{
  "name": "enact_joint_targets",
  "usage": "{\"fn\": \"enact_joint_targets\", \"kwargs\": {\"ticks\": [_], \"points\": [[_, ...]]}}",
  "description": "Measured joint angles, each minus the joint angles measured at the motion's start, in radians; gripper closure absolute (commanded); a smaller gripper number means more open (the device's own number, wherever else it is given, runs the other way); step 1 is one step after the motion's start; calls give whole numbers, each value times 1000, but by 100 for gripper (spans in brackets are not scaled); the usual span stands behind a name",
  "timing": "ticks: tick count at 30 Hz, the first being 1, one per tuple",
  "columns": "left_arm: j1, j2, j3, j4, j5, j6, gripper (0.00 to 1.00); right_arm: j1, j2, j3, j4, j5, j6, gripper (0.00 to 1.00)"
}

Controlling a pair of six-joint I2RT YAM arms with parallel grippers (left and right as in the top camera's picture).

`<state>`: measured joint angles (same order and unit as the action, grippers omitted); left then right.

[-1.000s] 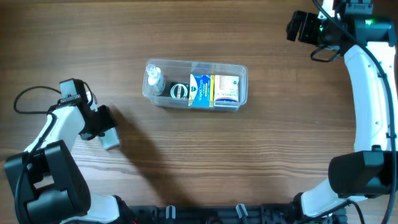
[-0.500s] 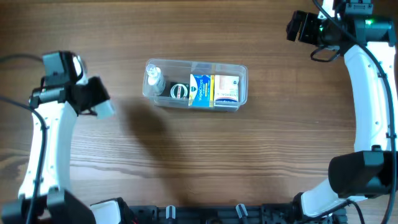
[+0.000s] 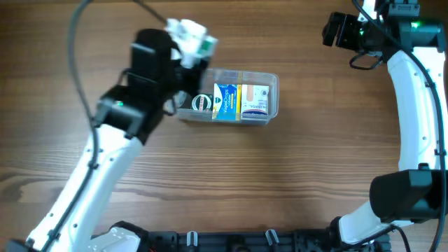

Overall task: Pack container
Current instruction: 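Carry the Panadol box over the container and lower it inside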

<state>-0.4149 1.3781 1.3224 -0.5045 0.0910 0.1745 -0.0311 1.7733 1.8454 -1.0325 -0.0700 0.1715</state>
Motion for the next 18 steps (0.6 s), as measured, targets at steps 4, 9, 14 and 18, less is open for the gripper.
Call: {"fn": "enact_joint_targets", "kwargs": {"ticks": [4, 9, 14, 18], "points": [[-111, 69, 0, 64, 5, 161, 48, 0, 0, 0, 0, 0, 0, 0], [-159, 211, 0, 68, 5, 331, 45, 0, 0, 0, 0, 0, 0, 0], [-162, 348, 0, 68, 6, 560, 38, 0, 0, 0, 0, 0, 0, 0], [-162, 374, 0, 63, 21, 649, 37, 0, 0, 0, 0, 0, 0, 0]]}}
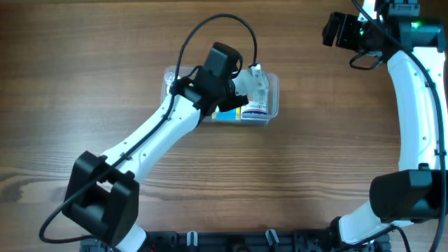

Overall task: Pack container
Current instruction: 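Carry the Panadol box over the container and lower it inside, then release the Panadol box and lift left gripper away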

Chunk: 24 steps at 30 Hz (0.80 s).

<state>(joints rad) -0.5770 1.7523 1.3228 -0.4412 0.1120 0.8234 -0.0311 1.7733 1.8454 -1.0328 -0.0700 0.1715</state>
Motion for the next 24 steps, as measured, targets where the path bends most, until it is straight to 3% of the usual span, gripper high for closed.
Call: {"fn": "enact_joint_targets", "kwargs": {"ticks": [8, 11, 12, 17, 24], "points": [[0, 6, 0, 17, -14, 37, 25, 0, 0, 0, 0, 0, 0, 0], [0, -11, 0, 62, -52, -39, 8, 0, 0, 0, 0, 0, 0, 0], [1, -31, 0, 83, -75, -86, 0, 0, 0, 0, 0, 0, 0, 0], [58, -223, 0, 135, -264, -349, 0, 0, 0, 0, 0, 0, 0, 0], [370, -450, 6, 56, -431, -670, 0, 0, 0, 0, 0, 0, 0, 0]]}}
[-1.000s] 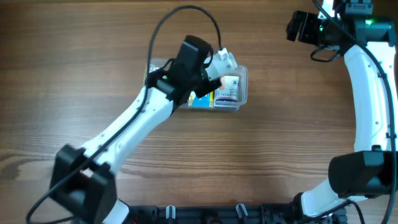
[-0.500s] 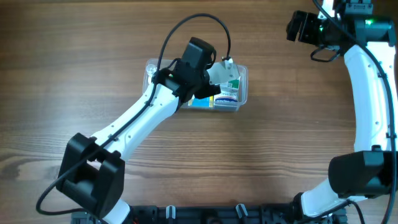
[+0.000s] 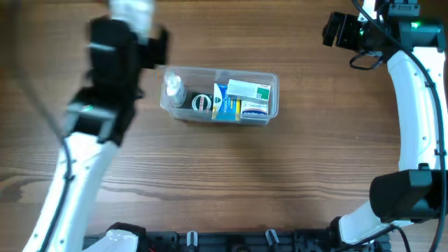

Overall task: Pack container
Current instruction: 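Release the Panadol box and lift left gripper away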

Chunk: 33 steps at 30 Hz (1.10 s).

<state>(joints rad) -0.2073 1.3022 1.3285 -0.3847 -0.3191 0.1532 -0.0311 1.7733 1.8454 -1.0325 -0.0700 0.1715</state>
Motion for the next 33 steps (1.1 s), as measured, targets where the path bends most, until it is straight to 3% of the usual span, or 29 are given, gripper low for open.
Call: {"fn": "enact_joint_targets", "kwargs": {"ticks": [9, 33], "points": [[172, 0, 0, -107, -24, -97, 0, 0, 0, 0, 0, 0, 0, 0], [173, 1, 0, -159, -24, -107, 0, 0, -5, 0, -5, 13, 0, 0]]}}
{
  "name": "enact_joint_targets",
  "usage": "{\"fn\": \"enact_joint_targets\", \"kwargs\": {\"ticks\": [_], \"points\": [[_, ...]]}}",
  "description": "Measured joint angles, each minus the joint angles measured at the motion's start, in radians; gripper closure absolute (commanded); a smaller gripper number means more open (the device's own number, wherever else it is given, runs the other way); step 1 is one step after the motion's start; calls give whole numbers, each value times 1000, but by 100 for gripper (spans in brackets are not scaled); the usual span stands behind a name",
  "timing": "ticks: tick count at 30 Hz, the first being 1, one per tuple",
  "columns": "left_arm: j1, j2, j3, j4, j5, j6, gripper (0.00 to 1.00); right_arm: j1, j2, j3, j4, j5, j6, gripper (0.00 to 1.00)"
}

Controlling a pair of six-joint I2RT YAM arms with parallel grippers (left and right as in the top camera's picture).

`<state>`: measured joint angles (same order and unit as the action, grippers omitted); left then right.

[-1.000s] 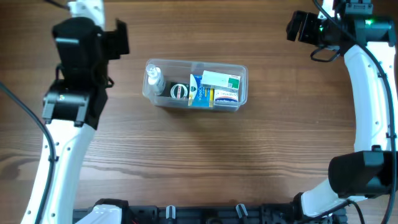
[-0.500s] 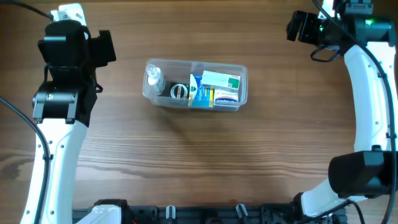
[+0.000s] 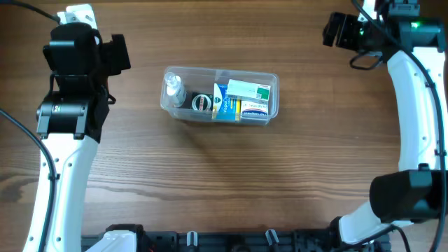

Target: Pack container

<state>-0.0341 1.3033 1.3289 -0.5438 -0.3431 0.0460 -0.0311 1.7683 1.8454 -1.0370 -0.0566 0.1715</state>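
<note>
In the overhead view a clear plastic container [image 3: 273, 82] stands mid-table. Inside it, from left to right, are a small clear bottle [image 3: 173, 89], a round tin [image 3: 202, 103], a blue box [image 3: 225, 102] and a white-and-green box [image 3: 249, 90] lying on top of another box [image 3: 255, 108]. My left gripper [image 3: 79, 12] is at the far left top edge, well away from the container. Its white fingers look open and hold nothing. My right gripper [image 3: 336, 31] hangs at the top right, dark, with its jaws hard to make out.
The left arm [image 3: 66, 140] runs down the left side of the wooden table [image 3: 231, 175]. Along the right edge curves the white right arm [image 3: 413, 105]. A black rail [image 3: 231, 241] lies along the front edge.
My left arm has drawn further back to the left and now stands still at the table's far left edge. The container, its contents and the right arm have not changed.
My left gripper held a white-and-green box above the container's back left corner. Then it was over the container's right end with the box. Afterwards the box lay in the container and the gripper was away to the left, where it now rests.
</note>
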Motion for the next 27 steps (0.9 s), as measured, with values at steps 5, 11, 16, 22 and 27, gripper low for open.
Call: {"fn": "enact_joint_targets", "kwargs": {"ticks": [5, 11, 16, 22, 27], "points": [[0, 0, 0, -2, 0, 0, 0, 6, -164, -28, 80, 17, 0, 0], [0, 1, 0, -3, 0, 0, 0, 86, -721, -304, 505, 24, -16, 0], [0, 2, 0, -3, 0, 0, 0, 96, -1217, -796, 780, 25, -19, 0], [0, 2, 0, -3, 0, 0, 0, 96, -1535, -1272, 967, 31, -27, 0], [0, 3, 0, -3, 0, 0, 0, 96, -1629, -1532, 1138, 32, -43, 0]]}}
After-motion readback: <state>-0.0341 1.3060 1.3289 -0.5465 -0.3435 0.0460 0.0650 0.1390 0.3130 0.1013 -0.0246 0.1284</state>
